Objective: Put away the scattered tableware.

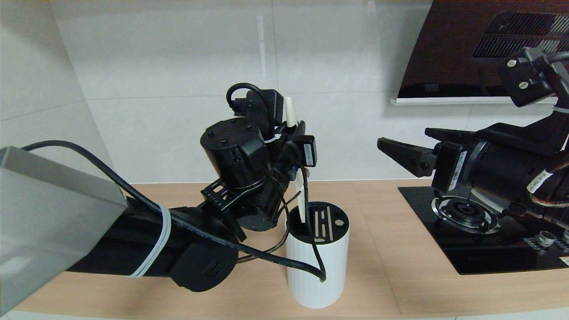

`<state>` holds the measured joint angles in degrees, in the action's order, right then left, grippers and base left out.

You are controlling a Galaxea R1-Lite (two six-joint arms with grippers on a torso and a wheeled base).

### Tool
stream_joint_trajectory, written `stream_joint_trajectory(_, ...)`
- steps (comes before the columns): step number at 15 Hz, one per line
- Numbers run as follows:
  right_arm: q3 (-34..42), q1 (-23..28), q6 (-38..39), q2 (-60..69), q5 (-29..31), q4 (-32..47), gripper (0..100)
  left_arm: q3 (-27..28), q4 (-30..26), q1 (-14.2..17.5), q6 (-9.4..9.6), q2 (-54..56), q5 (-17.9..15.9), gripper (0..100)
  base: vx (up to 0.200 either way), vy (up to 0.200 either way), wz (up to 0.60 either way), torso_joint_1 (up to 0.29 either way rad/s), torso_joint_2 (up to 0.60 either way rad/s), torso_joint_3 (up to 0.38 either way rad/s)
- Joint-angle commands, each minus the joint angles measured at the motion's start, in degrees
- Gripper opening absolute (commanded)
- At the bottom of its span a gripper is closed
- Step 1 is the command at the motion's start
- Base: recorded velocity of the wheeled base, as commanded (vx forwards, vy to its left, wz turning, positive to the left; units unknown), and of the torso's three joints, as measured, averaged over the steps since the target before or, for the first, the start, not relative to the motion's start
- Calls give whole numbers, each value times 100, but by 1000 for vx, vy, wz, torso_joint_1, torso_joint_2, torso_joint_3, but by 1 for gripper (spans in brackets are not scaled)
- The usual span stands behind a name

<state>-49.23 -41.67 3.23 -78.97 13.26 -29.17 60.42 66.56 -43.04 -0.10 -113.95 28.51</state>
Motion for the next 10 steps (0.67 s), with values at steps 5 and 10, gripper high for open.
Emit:
stream_joint_trajectory(5, 9, 1, 2, -39, 1, -1, 100, 23, 6, -64, -17, -277, 67, 0, 0, 0, 0, 0, 0, 0)
stream_joint_trajectory(10, 9, 1, 2, -75, 1, -1, 100, 49, -117, -143, -25, -348, 348, 0, 0, 0, 0, 0, 0, 0)
